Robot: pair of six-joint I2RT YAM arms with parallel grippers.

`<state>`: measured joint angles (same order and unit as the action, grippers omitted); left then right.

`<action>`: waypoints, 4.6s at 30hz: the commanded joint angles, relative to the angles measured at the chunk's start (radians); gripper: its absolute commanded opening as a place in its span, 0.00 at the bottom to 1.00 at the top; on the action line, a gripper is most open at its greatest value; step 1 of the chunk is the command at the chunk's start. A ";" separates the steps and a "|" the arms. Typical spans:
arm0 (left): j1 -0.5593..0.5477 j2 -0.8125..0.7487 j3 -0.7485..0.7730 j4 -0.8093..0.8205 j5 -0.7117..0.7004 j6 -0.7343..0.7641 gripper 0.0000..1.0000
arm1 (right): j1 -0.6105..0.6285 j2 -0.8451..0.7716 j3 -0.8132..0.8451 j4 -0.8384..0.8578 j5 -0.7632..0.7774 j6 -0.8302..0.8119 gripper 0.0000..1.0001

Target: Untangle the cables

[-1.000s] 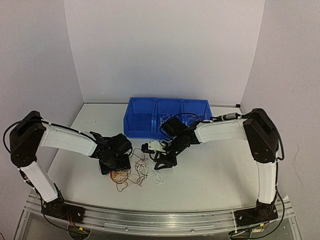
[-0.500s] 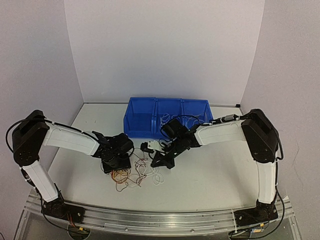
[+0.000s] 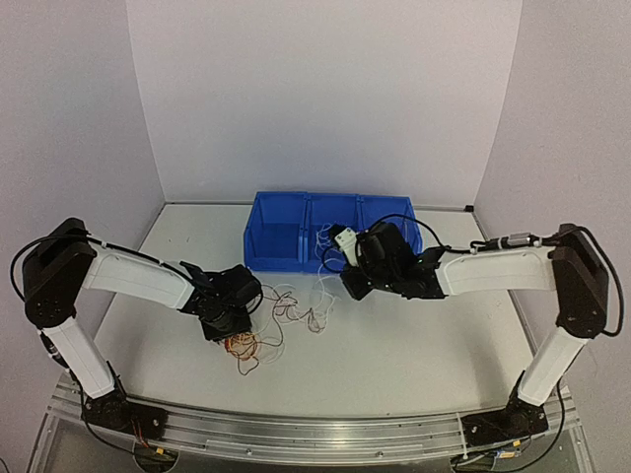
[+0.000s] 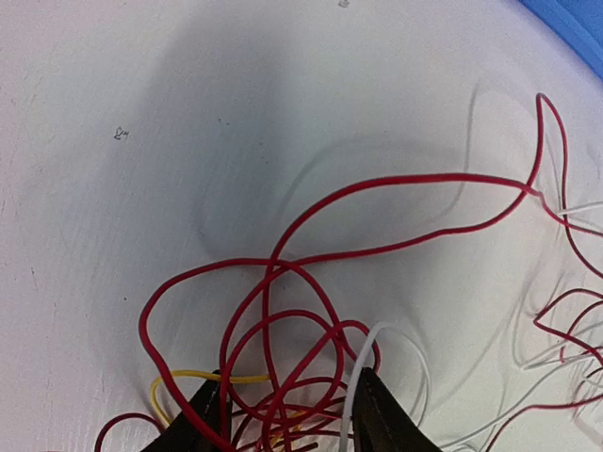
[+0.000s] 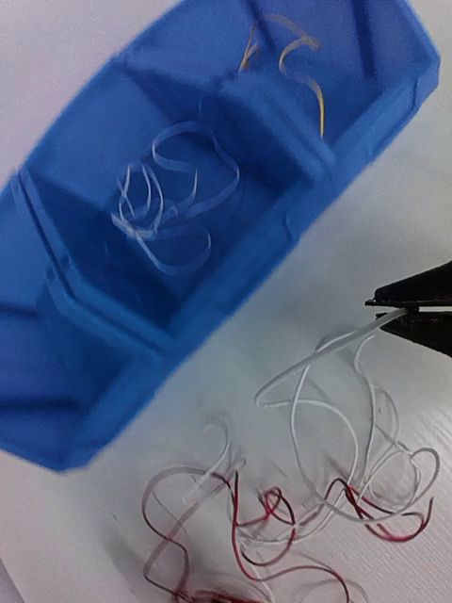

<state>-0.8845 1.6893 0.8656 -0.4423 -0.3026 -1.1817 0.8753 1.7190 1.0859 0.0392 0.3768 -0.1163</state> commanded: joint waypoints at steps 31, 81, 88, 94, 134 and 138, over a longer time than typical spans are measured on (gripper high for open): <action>0.048 -0.059 -0.113 -0.031 0.024 -0.045 0.15 | -0.676 -0.492 0.255 -0.203 0.352 -0.214 0.00; 0.042 -0.614 -0.145 -0.202 -0.055 -0.013 1.00 | -0.370 0.248 1.058 -0.403 -0.522 0.287 0.00; 0.042 -0.608 -0.149 -0.219 -0.049 -0.025 1.00 | -0.371 0.306 1.058 -0.402 -0.458 0.223 0.00; 0.042 -0.575 -0.125 -0.208 -0.043 -0.007 1.00 | -0.370 0.419 1.063 -0.402 -0.479 0.175 0.00; 0.184 -0.323 0.019 0.009 0.213 0.362 0.99 | -0.181 0.092 0.548 -0.445 -0.673 -0.095 0.86; 0.253 -0.228 0.062 0.099 0.371 0.533 0.94 | -0.089 0.023 0.408 -0.443 -0.835 -0.022 0.86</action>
<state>-0.6831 1.3914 0.8624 -0.4738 -0.1117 -0.8700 0.6965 1.7979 1.6018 -0.4025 -0.2351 -0.1986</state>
